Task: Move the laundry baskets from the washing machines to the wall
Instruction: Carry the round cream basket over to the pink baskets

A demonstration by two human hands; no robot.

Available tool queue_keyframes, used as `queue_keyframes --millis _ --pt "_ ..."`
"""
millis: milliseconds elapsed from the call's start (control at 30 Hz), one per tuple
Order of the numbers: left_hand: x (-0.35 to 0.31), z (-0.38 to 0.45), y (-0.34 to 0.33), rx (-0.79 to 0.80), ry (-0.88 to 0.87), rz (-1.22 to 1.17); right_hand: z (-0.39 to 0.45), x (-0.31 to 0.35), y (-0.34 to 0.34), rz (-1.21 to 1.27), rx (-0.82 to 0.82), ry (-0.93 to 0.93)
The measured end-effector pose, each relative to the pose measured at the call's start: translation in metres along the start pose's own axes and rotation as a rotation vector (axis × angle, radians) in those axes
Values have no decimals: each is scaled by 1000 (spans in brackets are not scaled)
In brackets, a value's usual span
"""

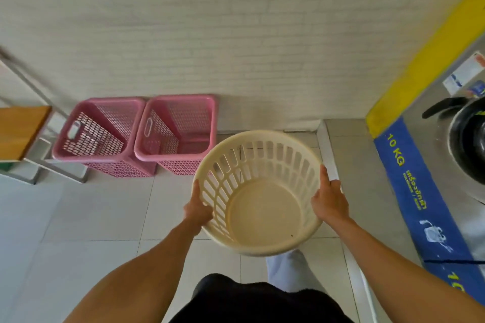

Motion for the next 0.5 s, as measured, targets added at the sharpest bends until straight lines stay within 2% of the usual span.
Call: queue_keyframes --millis 400,500 --pt "-121 87 -41 22 128 -104 169 -16 32 -58 164 -14" --pt "-146 99 -42 13 175 -144 202 -14 36 -7 175 -25"
Point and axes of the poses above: each hand's wrist, its own z-axis towards the middle knuckle, its own y-axis out of the back of the hand, x = y × z, the point moved 6 cm from there along z, towards the middle knuckle, and after that the axes turned 15 degrees about y, right-handed, at the moved point
